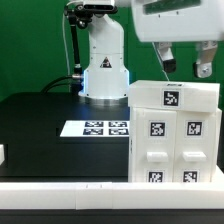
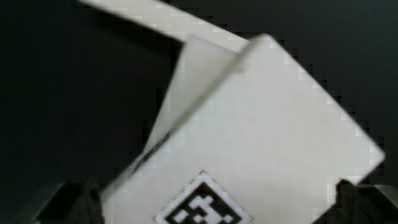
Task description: Assemble cabinet
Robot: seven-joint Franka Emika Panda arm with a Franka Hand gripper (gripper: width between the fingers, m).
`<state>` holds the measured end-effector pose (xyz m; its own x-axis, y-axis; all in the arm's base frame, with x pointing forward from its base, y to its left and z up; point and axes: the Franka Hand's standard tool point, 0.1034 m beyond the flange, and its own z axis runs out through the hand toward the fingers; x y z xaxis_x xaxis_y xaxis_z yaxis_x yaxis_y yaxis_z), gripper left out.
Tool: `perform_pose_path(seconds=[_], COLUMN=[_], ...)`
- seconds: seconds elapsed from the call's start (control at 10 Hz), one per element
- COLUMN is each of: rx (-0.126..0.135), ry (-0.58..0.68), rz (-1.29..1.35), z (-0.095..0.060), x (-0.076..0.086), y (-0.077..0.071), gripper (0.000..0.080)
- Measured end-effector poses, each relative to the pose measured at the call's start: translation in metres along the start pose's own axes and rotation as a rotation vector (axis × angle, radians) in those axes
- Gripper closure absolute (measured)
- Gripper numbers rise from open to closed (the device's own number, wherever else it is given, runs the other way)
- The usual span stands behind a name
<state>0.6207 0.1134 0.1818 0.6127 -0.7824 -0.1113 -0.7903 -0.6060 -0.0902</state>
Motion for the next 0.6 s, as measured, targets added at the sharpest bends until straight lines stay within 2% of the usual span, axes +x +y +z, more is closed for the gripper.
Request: perform_pose_path(seconds=[0.2, 0.5, 0.6], rx=[-0.019, -0.02, -0.032], ry=[0.0, 0.001, 0.007], rz=[-0.332, -0.507, -0.636], z=[0.0052, 0.0049, 0.0047], x=[-0.0049, -0.0028, -0.0016], y=[0.0001, 0.001, 0.0019], gripper=[0.015, 0.015, 0.015])
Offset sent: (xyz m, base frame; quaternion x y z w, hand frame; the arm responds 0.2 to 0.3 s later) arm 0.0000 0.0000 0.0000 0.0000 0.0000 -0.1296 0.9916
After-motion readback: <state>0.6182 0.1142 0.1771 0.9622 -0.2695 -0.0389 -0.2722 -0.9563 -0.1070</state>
